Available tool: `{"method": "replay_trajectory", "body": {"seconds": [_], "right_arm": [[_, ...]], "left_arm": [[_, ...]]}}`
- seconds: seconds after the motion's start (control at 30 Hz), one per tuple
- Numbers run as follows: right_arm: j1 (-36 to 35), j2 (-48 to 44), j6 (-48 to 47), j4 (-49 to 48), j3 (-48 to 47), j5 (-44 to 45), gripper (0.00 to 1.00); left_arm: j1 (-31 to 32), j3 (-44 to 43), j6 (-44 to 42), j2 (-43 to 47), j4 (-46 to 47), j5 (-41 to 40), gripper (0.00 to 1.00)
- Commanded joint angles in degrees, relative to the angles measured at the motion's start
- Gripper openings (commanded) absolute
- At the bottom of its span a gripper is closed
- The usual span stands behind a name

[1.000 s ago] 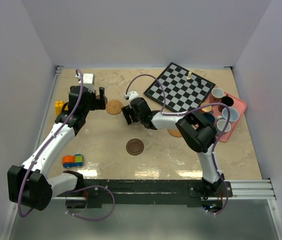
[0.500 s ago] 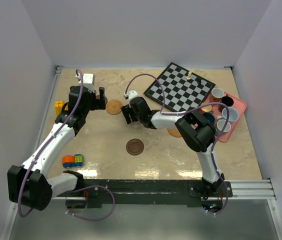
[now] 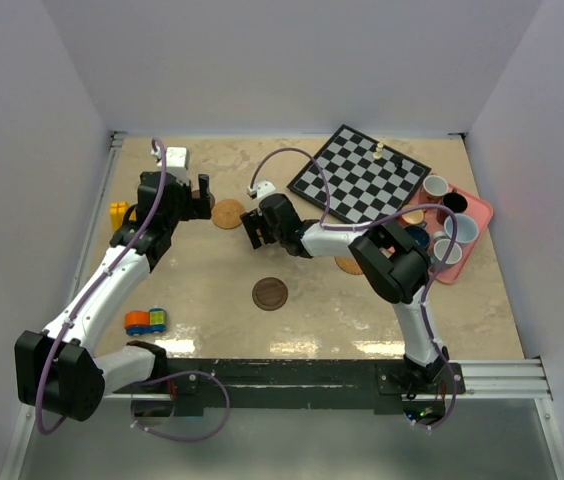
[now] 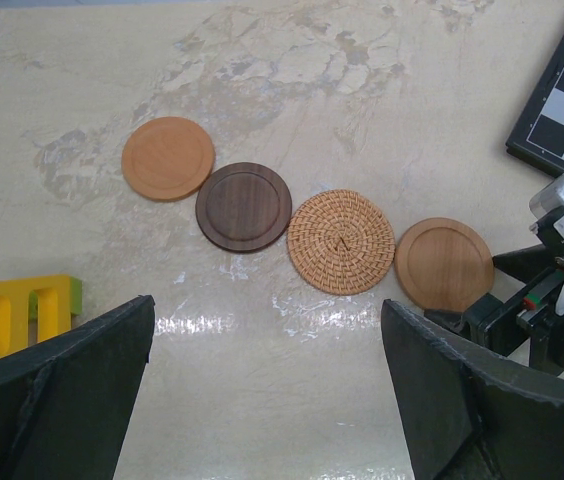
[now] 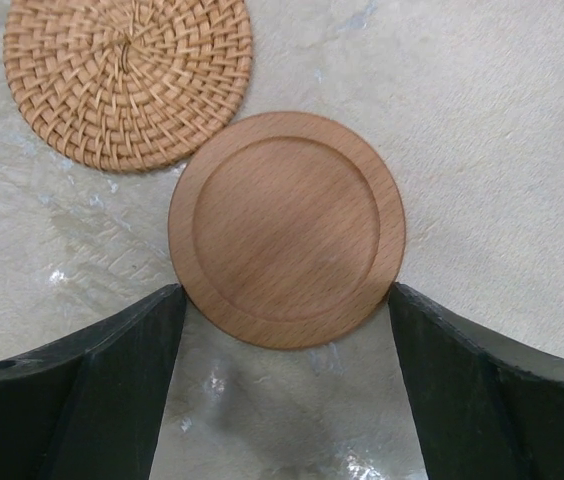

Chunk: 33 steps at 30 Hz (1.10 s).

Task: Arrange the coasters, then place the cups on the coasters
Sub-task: Move the coaster to the center of the board.

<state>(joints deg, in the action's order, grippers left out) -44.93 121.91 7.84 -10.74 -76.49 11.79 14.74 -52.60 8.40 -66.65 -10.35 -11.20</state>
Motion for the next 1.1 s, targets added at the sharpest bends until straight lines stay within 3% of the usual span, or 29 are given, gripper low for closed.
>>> {"method": "replay_trajectory", "body": {"seconds": [0.0,0.2,0.8,1.07], "right_arm": [[0.19,2.2,0.16,4.33,-0.15,-1.68,0.88],[0.19,1.4,-0.19,3.98,0.2,-2.91,0.98],[0.1,-12.74,2.19,5.64,9.6,-3.8,0.99],[-4.2,-21.79,4.9,10.38,16.18,-5.46,0.98]], "left_arm": [[-0.42,-0.05,0.03,0.65,2.09,-0.57,1.0],[-0.42,-0.05,0.03,0.47,2.18,-0.49,1.0],[-0.42,-0.05,-0.05,0.82,2.18,-0.31,1.0],[-0.42,0.13,0.03,1.44,2.26,0.3,1.0]]}}
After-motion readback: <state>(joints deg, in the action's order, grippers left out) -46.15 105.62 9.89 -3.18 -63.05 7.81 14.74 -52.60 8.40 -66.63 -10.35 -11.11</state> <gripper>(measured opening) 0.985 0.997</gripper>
